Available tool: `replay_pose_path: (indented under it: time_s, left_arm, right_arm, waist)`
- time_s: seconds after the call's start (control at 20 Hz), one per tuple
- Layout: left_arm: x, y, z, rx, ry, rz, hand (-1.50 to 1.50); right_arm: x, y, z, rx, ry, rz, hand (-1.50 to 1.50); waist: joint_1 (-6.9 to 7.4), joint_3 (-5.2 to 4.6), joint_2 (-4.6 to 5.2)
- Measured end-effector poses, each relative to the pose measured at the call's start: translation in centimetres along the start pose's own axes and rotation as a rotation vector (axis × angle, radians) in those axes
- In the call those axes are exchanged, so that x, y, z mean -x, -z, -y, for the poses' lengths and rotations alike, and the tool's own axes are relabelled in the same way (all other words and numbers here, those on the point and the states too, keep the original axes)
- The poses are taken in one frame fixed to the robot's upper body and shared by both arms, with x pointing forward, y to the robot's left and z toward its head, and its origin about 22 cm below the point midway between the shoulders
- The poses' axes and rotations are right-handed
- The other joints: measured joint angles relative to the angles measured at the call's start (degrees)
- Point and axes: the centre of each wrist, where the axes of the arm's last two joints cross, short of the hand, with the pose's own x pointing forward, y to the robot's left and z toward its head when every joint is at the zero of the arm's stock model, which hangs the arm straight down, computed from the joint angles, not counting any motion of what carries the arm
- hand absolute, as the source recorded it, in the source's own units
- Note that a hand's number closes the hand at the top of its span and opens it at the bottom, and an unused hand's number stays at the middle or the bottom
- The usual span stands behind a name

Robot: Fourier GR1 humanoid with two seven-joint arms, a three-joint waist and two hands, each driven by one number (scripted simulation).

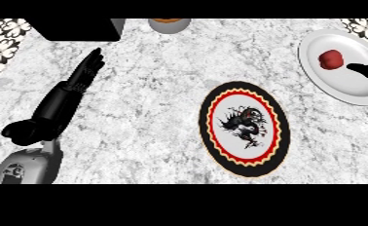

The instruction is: Pick the bell pepper from the plate and place it in the plate

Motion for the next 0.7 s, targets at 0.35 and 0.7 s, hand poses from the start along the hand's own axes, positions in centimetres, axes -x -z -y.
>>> replay_pose_path:
  time_s: [0.35,0.7]
  left_arm:
    - [-0.4,-0.7,-0.7,-0.005,0.006,-0.005,0.00]
    - [-0.2,-0.8,-0.2,-0.003,0.008,-0.009,0.00]
  right_arm:
    - [2.2,-2.1,7.8,-0.025,0.155,0.025,-1.50]
    - [3.8,-4.9,12.7,-0.059,0.164,0.040,-1.50]
  waist:
    - [-0.44,-0.08,-0.16]
    - [-0.35,-0.11,-0.14]
